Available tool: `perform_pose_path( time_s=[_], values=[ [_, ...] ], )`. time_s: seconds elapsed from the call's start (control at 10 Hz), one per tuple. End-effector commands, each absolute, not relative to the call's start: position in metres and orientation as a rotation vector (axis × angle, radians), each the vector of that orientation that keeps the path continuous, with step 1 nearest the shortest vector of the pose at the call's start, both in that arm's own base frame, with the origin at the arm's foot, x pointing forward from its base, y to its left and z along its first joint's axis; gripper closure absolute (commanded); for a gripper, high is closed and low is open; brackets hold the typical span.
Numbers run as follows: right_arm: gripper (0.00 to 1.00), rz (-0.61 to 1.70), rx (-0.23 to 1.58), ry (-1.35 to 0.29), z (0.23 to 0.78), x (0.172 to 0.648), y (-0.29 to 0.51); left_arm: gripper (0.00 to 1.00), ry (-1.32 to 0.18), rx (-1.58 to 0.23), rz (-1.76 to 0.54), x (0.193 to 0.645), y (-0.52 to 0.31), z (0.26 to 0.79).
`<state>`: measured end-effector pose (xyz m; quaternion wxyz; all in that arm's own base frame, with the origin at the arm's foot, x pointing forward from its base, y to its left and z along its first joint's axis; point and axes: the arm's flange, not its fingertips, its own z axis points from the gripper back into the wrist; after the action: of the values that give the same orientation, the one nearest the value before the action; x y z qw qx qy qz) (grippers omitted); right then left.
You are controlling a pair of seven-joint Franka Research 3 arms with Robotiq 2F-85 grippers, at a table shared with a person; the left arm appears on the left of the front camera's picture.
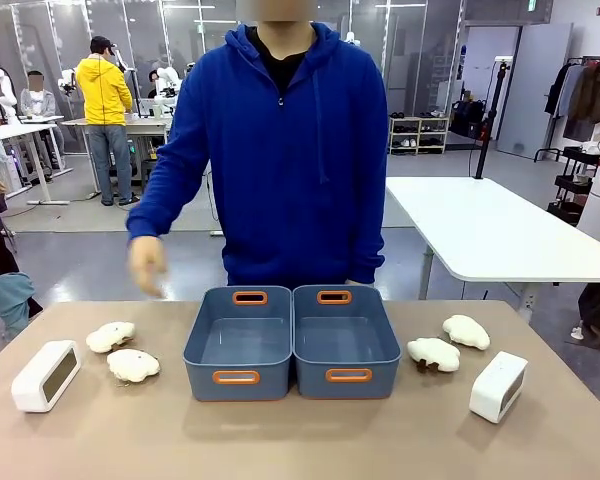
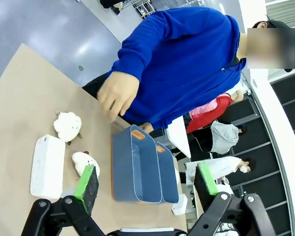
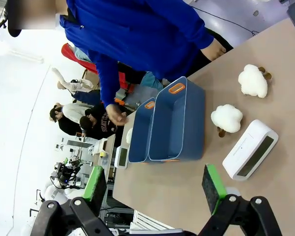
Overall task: Sort the digital clocks into the basket.
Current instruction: Pick up the Digital clock from the table and place it into the empty Plastic storage basket.
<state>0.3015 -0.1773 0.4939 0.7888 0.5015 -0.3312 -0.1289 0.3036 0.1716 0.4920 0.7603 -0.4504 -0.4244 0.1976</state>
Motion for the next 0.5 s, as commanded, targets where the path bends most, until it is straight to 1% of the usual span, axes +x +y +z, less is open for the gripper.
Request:
perform_pose_path(
  time_s=[0.0,0.4],
  values=[
    [0.00,-0.273,1.091,-0.727,0.4937,0.3029,-0.1782,0.00,-0.928,-1.002,0.430,0.3041,0.1727,0.4914],
    [0.00,-0.273,1.091,-0.727,0.4937,0.3029,-0.1782,0.00,-0.928,-1.002,0.430,0.3041,0.1727,0.4914]
  ],
)
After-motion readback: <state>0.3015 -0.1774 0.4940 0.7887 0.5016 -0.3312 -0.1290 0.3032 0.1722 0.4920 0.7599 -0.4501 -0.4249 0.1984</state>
